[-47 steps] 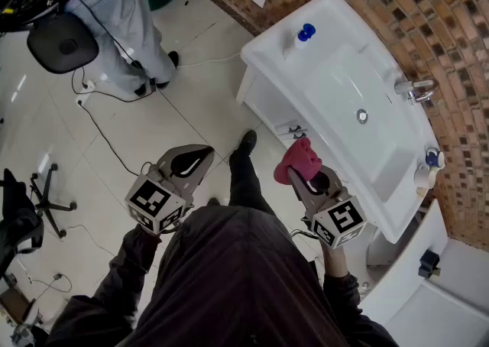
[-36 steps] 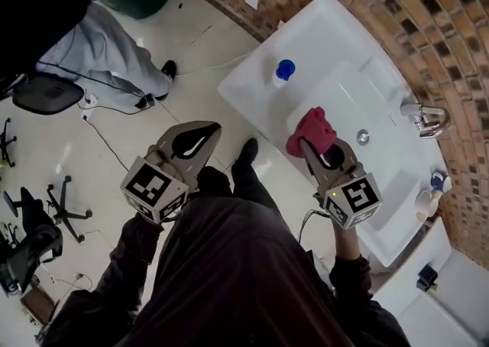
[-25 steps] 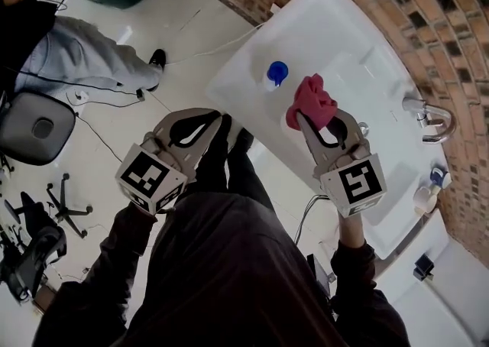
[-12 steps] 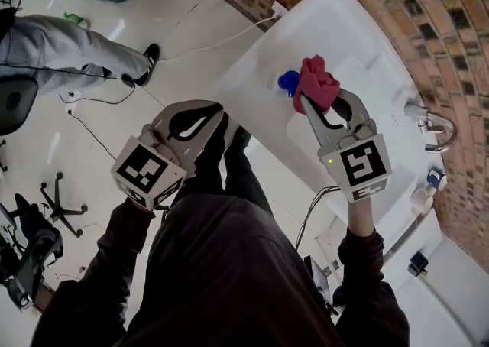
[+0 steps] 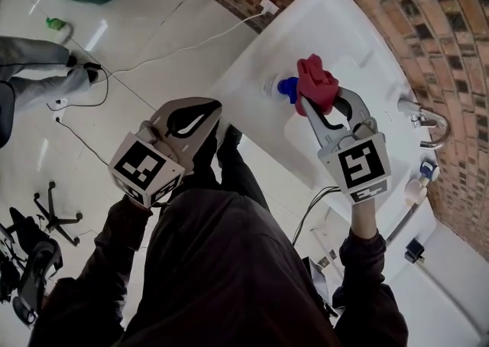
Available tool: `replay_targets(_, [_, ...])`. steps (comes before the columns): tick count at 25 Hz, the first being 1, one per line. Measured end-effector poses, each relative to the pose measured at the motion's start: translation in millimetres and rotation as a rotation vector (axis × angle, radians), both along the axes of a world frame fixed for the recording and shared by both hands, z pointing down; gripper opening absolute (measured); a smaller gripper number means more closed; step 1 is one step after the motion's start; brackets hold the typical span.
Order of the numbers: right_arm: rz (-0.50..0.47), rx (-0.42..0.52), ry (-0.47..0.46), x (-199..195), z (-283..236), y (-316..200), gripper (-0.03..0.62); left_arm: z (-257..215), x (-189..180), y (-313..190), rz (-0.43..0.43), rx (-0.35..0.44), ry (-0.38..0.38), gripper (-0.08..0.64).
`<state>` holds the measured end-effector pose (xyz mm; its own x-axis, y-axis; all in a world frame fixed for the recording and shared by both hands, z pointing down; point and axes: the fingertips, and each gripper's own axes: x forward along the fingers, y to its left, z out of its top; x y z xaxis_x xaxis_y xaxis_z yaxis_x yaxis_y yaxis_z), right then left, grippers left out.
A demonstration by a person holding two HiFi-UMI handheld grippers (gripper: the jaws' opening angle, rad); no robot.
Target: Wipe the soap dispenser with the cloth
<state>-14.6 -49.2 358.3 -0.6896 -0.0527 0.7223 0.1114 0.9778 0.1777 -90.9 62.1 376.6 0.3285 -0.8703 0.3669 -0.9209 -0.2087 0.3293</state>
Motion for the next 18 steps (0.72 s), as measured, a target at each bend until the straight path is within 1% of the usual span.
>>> replay_targets(2, [-0.029, 0.024, 0.043, 1, 2, 3, 0.066, 2, -2, -3, 0.013, -0.001, 0.002, 0.002])
replay_targets(6, [-0.14, 0.097, 0.149, 7, 6, 24, 0.066, 3, -1, -7, 0.041, 0.012, 0.005, 0.002])
replay_targets(8, [-0.186, 0.113, 0.191, 12, 10, 36, 0.066, 5, 0, -9, 0.058, 0.011, 0.006, 0.002])
replay_targets(10, [-0.206, 0.108, 0.212, 15, 14, 45, 0.066, 8, 2, -9, 0.079, -0.005, 0.005, 0.002])
replay_targets(13, [-0.172, 0.091, 0.183, 19, 19, 50, 0.066, 9, 4, -12, 0.099, -0.01, 0.006, 0.003])
replay_targets(18, [-0.052, 0.099, 0.042, 16, 18, 55, 0.066, 6, -1, -16, 0.108, 0.005, 0.005, 0.012])
